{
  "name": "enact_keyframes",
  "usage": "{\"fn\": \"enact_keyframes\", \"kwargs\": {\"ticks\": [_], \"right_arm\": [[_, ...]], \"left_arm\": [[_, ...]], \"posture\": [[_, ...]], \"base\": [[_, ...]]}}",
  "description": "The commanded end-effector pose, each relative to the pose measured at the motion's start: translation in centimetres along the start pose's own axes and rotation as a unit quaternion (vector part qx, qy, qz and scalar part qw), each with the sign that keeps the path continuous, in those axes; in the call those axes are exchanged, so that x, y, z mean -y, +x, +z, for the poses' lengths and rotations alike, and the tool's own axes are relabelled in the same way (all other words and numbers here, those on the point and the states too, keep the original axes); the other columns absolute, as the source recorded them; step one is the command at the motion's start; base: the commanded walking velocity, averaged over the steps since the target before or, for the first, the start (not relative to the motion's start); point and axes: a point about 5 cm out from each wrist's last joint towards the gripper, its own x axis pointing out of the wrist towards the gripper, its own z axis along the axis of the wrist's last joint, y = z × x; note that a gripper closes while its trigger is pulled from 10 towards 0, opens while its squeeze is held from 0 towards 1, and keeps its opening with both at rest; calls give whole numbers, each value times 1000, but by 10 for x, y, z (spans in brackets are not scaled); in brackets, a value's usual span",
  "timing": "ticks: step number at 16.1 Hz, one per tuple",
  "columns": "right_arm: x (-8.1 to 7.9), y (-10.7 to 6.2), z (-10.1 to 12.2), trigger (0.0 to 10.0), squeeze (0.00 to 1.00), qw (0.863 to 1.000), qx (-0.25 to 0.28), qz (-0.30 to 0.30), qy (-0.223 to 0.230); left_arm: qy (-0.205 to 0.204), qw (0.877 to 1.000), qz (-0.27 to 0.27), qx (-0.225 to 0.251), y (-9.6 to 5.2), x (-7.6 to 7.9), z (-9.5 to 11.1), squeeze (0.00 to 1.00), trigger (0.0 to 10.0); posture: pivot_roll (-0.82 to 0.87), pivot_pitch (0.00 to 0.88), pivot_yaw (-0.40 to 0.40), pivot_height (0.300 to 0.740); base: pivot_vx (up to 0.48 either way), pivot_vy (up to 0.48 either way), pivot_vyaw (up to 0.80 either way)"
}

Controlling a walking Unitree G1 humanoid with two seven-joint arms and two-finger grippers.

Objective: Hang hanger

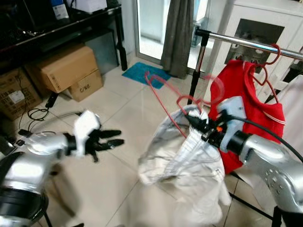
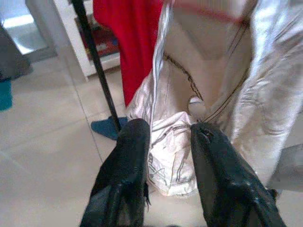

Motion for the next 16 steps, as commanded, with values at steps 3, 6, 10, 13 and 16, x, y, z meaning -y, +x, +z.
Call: {"fn": "enact_keyframes", "kwargs": {"ticks": [3, 6, 10, 13, 16], "right_arm": [[-9, 5, 10, 0, 0, 993, -28, 68, -95], [-17, 3, 17, 0, 0, 979, -52, 120, -155], [-35, 4, 32, 0, 0, 965, -23, 176, -195], [-42, 3, 35, 0, 0, 956, -20, 196, -218], [-50, 3, 35, 0, 0, 948, -24, 216, -231]], "left_arm": [[49, 996, -43, 55, -9, -13, 55, 1000, 10000], [73, 989, -122, 36, -11, -18, 80, 1000, 10000], [85, 976, -202, 6, -3, -15, 79, 471, 10000], [106, 971, -213, 2, 6, -17, 79, 0, 10000], [129, 965, -229, 9, 20, -19, 85, 0, 10000]], "posture": [[-129, 0, 42, 740], [-136, 0, 53, 740], [-136, 0, 61, 740], [-145, 0, 67, 740], [-155, 0, 72, 740]], "base": [[0, 0, 0], [0, 0, 0], [0, 0, 0], [0, 0, 0], [0, 0, 0]]}}
